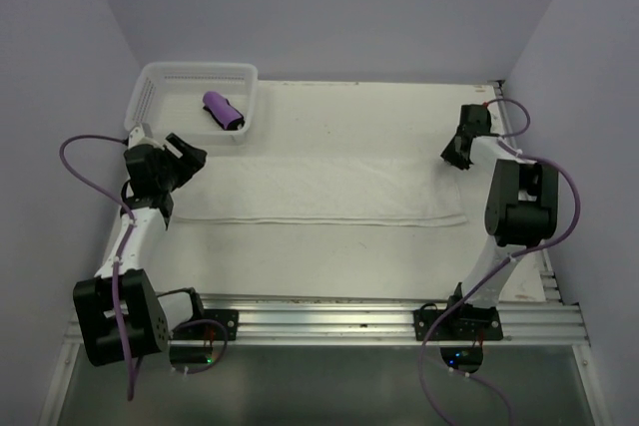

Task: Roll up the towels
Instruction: Fold the towel

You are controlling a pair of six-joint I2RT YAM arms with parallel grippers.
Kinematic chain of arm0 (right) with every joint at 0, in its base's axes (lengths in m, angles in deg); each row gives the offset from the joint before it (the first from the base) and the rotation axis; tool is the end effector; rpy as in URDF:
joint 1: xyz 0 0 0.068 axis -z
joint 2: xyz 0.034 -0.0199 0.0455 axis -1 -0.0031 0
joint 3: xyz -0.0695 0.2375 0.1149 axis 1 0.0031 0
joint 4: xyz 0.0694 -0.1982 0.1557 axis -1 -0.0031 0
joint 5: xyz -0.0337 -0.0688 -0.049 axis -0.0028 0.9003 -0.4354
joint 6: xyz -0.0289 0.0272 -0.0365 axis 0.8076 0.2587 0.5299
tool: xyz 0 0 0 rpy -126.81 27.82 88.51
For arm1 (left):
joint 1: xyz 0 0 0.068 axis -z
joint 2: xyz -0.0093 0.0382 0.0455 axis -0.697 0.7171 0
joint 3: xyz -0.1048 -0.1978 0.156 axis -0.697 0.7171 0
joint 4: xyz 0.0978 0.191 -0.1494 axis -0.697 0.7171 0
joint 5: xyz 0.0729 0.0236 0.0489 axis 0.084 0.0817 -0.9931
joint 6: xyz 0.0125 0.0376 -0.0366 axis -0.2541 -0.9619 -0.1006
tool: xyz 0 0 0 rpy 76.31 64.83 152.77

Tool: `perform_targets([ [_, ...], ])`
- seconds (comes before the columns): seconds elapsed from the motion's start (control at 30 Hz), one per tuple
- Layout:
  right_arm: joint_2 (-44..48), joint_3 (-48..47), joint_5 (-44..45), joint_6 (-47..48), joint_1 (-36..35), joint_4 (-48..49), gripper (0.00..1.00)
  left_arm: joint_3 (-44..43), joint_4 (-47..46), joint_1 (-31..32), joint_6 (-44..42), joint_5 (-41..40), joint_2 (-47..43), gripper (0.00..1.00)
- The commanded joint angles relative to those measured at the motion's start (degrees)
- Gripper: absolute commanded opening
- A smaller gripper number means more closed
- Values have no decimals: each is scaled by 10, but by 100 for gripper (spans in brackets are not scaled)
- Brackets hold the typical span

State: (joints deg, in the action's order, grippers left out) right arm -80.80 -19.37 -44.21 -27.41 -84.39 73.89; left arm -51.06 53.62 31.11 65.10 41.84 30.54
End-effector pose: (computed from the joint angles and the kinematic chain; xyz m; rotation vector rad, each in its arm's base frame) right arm 0.3924 -0.0433 0.1811 0.8143 2.3169 -0.0237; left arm 0.2511 0.0513 0.2391 -0.7579 1.9075 -0.4574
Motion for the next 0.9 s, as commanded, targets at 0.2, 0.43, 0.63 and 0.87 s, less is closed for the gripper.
perform_targets([
  [0.2, -35, -43, 34, 11, 6, -37, 31, -29, -11, 10, -26, 14, 7, 80],
  [0.43, 63, 4, 1, 28, 5, -11, 51, -39, 0, 17, -34, 15, -8, 82],
  [0.63, 171, 70, -17, 51, 6, -6, 60, -53, 4, 34, -29, 31, -29, 97],
  [0.87, 230, 150, 57, 64, 26, -78, 59, -73, 31, 101, -98, 9, -31, 100],
])
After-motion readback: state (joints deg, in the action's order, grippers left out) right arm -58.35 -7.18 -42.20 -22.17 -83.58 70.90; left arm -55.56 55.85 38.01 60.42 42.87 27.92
